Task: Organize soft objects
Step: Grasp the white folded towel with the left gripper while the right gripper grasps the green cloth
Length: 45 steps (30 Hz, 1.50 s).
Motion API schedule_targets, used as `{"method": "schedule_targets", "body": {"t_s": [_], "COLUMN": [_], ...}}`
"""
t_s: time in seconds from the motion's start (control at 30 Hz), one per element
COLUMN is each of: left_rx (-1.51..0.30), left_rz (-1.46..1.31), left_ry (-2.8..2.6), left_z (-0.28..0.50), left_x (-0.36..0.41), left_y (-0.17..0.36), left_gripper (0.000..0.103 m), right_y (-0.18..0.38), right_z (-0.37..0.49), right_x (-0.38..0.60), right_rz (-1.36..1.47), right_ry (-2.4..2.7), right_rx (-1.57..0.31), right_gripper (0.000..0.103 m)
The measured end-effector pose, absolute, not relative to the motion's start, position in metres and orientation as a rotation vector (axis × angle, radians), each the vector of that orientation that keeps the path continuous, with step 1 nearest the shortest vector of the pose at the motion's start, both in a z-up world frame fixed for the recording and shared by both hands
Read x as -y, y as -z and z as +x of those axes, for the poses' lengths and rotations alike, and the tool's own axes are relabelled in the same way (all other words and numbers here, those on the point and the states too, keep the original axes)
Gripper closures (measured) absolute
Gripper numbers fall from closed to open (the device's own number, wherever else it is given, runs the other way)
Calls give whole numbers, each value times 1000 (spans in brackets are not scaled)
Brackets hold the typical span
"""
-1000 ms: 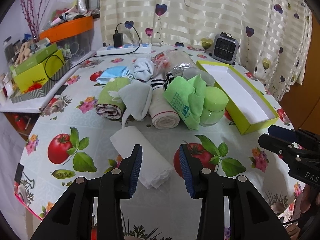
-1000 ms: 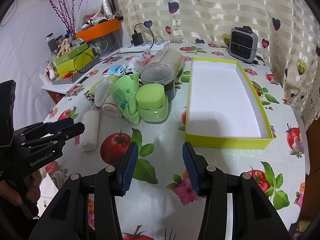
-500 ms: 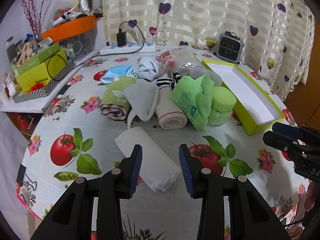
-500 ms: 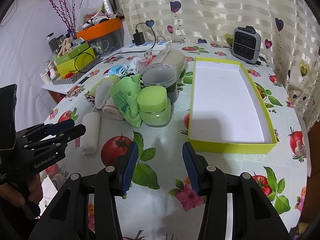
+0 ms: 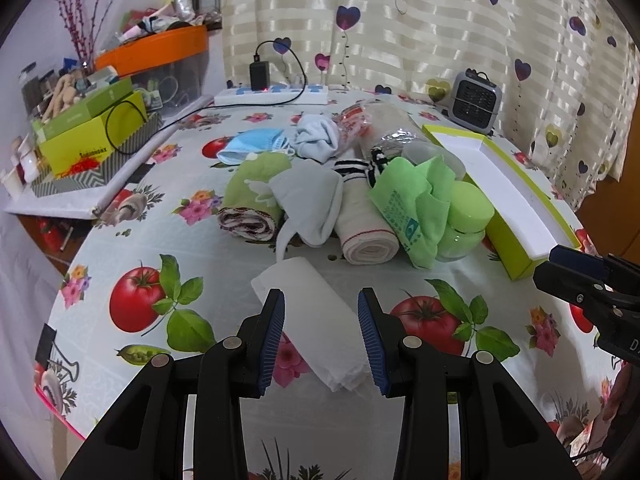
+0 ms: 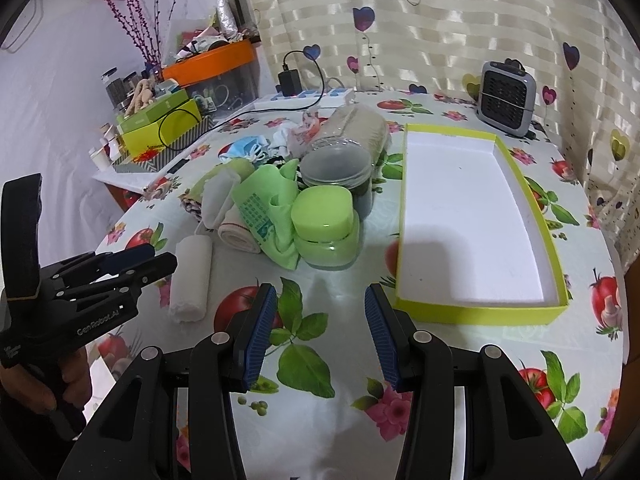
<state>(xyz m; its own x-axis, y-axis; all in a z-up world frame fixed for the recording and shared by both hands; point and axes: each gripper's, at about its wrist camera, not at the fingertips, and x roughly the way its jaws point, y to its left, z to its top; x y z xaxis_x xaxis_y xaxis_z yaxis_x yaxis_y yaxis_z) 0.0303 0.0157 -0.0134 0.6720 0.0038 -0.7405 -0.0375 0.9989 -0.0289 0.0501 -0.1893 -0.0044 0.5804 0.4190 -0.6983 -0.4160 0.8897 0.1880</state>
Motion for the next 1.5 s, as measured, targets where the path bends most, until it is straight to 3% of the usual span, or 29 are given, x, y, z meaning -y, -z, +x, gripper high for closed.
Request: {"method": "schedule_targets", "body": {"t_s": [0.5,0.9,1.5], "left_rx": [-840,-945,-969], "left_rz": [-147,-239,-250], "left_ry": [-49,29,29], "left_z": [36,44,54], "left_x": [-54,-43,-36], "left_y": [15,40,56], "left_gripper": [66,63,60], "right_y": [7,7,-7], "right_z": [56,65,112], "right_x": [167,157,115], "right_rz": [-10,-42,-200], "right_ry": [-567,-575,-569], "right_rx": [-833,-838,-724], "right_gripper": [54,54,54]}}
